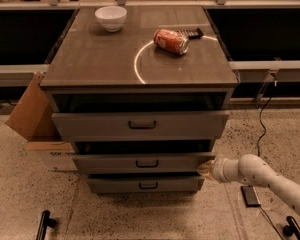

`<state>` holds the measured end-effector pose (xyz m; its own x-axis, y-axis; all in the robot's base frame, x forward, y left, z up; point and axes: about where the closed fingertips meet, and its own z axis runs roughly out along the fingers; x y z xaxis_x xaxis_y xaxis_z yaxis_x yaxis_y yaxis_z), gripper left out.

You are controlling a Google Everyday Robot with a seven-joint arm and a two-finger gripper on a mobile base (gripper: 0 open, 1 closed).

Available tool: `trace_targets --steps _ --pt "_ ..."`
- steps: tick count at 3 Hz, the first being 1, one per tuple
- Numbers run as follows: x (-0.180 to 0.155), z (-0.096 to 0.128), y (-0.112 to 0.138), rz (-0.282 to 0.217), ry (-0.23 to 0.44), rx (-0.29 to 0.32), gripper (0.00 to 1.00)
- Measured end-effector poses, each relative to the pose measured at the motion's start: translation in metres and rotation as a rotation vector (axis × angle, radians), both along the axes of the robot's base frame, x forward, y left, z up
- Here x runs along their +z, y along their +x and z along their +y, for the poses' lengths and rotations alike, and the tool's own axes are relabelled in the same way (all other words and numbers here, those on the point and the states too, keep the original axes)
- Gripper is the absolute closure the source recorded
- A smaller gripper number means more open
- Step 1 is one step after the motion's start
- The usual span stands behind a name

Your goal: Close middle drawer

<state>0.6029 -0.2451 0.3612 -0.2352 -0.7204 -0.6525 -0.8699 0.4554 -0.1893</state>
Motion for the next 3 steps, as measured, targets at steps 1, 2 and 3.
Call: trace_targets --steps 1,2,3 --pt "0.002 -0.003 0.014 -0.007 0.043 -0.008 1.00" --pt "0.004 -0.004 0.021 -0.012 0.068 -0.009 1.00" --pt "0.003 -0.007 0.027 -0.015 0.085 -0.009 1.00"
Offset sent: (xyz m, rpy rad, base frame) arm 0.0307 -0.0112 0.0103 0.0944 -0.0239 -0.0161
